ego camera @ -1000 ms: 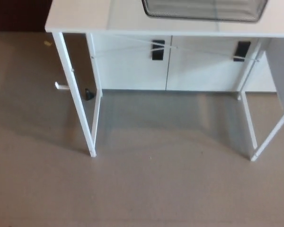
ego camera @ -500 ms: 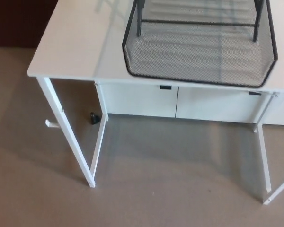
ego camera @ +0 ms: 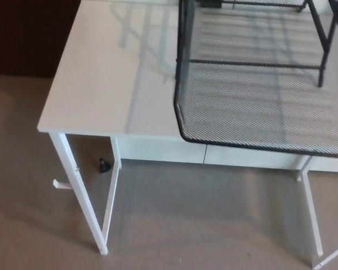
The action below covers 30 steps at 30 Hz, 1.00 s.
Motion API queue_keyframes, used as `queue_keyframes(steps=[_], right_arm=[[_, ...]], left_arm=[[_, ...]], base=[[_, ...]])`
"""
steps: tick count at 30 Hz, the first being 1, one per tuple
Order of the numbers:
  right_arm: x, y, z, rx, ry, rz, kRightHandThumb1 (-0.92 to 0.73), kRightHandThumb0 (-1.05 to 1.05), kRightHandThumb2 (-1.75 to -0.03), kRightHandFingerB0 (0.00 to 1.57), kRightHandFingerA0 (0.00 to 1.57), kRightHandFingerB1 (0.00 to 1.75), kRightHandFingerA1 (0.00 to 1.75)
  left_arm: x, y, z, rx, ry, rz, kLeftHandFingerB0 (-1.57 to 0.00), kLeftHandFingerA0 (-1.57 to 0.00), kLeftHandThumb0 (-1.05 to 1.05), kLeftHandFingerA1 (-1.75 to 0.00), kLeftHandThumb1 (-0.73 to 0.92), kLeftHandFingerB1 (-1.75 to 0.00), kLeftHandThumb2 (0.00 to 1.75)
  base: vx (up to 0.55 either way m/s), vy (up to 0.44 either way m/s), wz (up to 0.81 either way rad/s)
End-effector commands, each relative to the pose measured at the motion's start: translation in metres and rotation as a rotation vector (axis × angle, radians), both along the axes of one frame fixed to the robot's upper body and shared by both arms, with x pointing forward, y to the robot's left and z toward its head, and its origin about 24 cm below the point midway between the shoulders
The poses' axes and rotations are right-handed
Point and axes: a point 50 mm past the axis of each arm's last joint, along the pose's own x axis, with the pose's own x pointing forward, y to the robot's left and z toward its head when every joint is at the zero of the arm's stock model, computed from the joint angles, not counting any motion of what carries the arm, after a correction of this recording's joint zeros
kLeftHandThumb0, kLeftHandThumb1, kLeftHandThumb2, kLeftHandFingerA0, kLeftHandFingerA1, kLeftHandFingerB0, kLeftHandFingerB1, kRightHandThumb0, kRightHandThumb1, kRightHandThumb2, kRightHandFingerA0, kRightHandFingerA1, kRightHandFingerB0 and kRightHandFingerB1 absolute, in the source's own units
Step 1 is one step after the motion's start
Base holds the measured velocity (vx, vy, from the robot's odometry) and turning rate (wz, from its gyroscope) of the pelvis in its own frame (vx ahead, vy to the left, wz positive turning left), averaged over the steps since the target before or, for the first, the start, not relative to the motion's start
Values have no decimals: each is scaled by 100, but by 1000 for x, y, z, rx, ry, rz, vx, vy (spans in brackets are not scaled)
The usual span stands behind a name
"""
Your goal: The robot walk towards a table in front and then pushes a layer of a file tray back to its original position using its right hand
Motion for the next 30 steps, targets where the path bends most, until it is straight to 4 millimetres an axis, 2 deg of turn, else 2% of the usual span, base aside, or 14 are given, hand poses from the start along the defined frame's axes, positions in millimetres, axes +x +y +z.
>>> queue_keyframes(steps=[1, 2, 3, 4, 8, 9, 19, 25, 26, 30], right_arm=[[0, -5, 0, -1, -6, -28, -64, -26, -59, 53, 68, 43, 46], [2, -5, 1, 2, -11, -32, -64, -26, -58, 54, 69, 43, 46], [4, -5, 1, -4, -18, -21, -63, -26, -58, 54, 70, 43, 46], [5, -5, 2, -9, -21, -18, -63, -26, -58, 54, 70, 43, 46], [9, -4, 3, -20, -34, -4, -63, -27, -59, 54, 70, 43, 46], [10, -4, 3, -25, -36, 3, -63, -28, -58, 54, 70, 42, 46], [24, -2, 6, -22, -56, 15, -63, -29, -59, 54, 71, 44, 47], [32, -1, 7, -24, -59, 20, -63, -31, -58, 53, 72, 43, 48], [33, -1, 8, -24, -59, 20, -63, -31, -58, 53, 72, 43, 49], [36, -1, 9, -26, -60, 27, -63, -31, -59, 52, 70, 43, 47]], left_arm=[[1, 2, 1, 21, -4, 2, -33, -41, -58, -46, 43, -43, 74], [3, 2, 2, 22, -10, 1, -34, -42, -59, -47, 43, -43, 74], [4, 3, 2, 24, -13, -1, -38, -48, -52, -36, 51, -33, 56], [4, 3, 2, 22, -16, 1, -34, -42, -59, -47, 43, -43, 74], [6, 3, 4, 30, -24, -9, -34, -43, -59, -47, 43, -43, 74], [7, 3, 5, 32, -25, -8, -39, -49, -54, -37, 51, -33, 56], [12, 5, 7, 16, -42, -2, -40, -52, -53, -38, 52, -34, 56], [14, 4, 8, 4, -51, 15, -40, -53, -51, -38, 50, -34, 56], [14, 3, 9, 2, -54, 20, -38, -48, -53, -48, 44, -44, 73], [17, 4, 10, 2, -62, 29, -39, -47, -52, -48, 44, -44, 72]], base=[[130, -23, 6], [135, -54, 11], [113, -82, 9], [113, -97, 2], [117, -116, -5], [88, 100, 13], [42, 7, -2], [35, 221, 1], [53, 67, 8], [58, 2, 9]])
